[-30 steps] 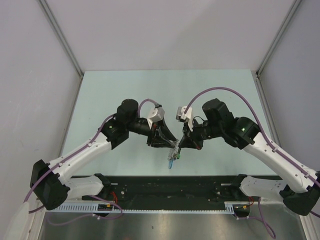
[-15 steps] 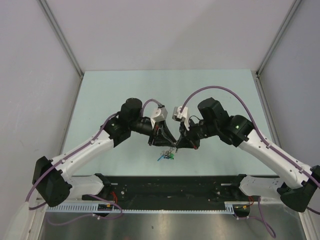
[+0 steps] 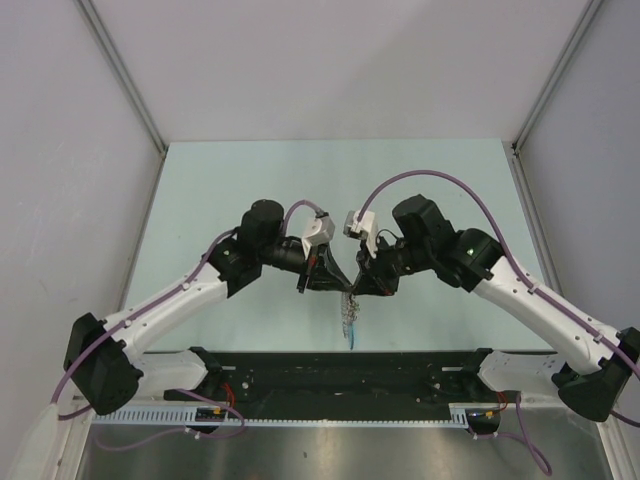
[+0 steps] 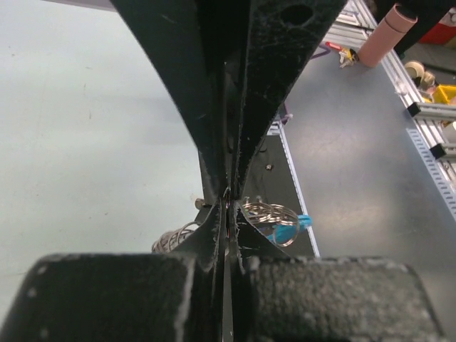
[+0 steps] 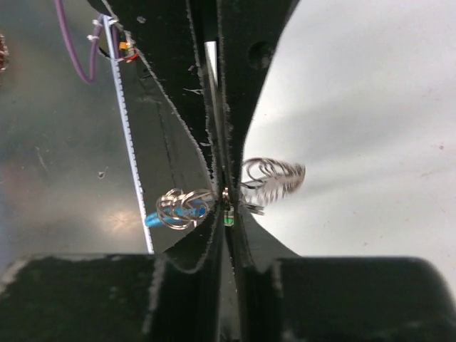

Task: Remove the keys from the keyring

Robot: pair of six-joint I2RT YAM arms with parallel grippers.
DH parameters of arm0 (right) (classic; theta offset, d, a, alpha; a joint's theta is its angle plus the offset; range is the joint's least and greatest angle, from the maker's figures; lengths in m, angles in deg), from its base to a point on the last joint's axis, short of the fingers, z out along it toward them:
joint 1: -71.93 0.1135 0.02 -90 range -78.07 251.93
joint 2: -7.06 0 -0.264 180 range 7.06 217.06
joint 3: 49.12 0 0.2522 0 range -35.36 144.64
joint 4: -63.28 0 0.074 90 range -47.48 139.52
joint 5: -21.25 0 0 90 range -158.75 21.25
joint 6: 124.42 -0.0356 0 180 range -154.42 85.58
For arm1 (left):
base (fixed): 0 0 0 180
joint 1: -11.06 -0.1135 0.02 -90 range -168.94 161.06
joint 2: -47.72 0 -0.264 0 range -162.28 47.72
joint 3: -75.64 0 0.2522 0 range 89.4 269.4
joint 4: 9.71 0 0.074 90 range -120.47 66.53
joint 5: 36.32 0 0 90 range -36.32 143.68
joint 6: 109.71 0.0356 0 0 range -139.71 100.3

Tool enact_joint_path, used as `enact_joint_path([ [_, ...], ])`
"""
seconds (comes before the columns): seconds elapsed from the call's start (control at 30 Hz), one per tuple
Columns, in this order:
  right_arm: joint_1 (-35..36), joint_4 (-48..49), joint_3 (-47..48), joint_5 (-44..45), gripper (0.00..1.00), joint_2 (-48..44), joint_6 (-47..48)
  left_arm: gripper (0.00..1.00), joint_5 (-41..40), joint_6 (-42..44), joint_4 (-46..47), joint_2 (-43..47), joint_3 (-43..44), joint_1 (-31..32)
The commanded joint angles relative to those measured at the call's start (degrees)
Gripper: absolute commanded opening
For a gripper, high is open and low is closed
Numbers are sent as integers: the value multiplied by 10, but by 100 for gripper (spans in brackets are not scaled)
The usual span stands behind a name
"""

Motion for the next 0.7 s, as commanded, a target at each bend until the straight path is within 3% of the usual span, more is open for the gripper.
enact_joint_path([
  [0.0,2,82,9,24,18,-20,-33,0,-18,-99,146,16,-31,6],
  [0.17,1,141,-53,77,40,-84,-41,0,-58,-175,271,44,-69,6],
  [0.33,-1,197,-104,124,47,-150,-52,0,-113,-237,377,74,-122,6],
  [0.57,-3,297,-183,160,51,-264,-44,0,-122,-254,433,101,-143,5],
  [0.67,-5,343,-217,154,51,-295,-44,0,-143,-284,527,117,-177,6],
])
